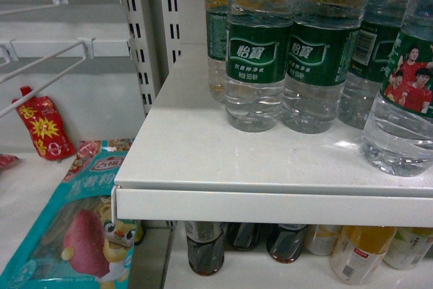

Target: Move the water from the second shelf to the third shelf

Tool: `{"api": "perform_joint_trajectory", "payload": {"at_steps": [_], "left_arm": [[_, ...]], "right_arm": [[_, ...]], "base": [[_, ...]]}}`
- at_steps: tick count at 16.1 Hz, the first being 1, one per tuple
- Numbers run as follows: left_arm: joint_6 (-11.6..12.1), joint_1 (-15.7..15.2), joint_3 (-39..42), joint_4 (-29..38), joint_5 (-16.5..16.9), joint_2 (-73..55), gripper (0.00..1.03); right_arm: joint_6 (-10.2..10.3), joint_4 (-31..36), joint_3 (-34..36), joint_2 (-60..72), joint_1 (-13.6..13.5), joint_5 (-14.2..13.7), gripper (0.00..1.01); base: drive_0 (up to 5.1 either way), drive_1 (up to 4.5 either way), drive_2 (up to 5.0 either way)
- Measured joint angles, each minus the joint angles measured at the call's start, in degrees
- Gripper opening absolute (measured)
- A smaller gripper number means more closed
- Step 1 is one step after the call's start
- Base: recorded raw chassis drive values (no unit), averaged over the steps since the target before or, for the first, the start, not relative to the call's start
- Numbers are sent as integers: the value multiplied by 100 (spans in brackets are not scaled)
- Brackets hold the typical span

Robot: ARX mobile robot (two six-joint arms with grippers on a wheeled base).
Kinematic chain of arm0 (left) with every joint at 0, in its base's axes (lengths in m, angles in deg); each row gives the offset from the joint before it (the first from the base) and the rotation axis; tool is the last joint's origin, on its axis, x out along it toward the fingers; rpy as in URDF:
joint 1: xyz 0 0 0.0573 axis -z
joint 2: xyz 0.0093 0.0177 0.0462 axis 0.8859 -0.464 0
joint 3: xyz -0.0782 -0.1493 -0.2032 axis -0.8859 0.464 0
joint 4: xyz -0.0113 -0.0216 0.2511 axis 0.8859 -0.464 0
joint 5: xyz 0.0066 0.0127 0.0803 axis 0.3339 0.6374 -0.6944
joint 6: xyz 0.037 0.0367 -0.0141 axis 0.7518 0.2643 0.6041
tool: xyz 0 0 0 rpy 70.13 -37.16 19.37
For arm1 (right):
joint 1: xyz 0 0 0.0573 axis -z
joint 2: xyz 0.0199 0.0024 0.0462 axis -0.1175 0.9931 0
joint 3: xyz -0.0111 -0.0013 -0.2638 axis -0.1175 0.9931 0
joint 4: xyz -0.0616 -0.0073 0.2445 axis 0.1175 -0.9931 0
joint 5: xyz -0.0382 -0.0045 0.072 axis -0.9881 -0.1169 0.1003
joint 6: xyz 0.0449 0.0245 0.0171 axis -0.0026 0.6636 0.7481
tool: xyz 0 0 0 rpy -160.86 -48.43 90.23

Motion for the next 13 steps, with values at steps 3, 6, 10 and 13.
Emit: {"api": "perform_joint_trajectory", "payload": {"at_steps": [3,6,10,13], "left_arm": [[0,0,0,0,-2,0,98],[0,0,0,0,-15,0,98],[0,0,0,-2,-11,0,98],[0,0,0,0,-2,0,98]], "right_arm": [[-76,-146,195,-553,389,387,13],[-103,-184,595,-850,1239,1141,2],[-105,-887,901,-1797,1204,1237,2],[-105,-804,1049,-1974,1204,1235,2]], "base": [[0,0,0],[0,0,0],[0,0,0],[0,0,0]]}}
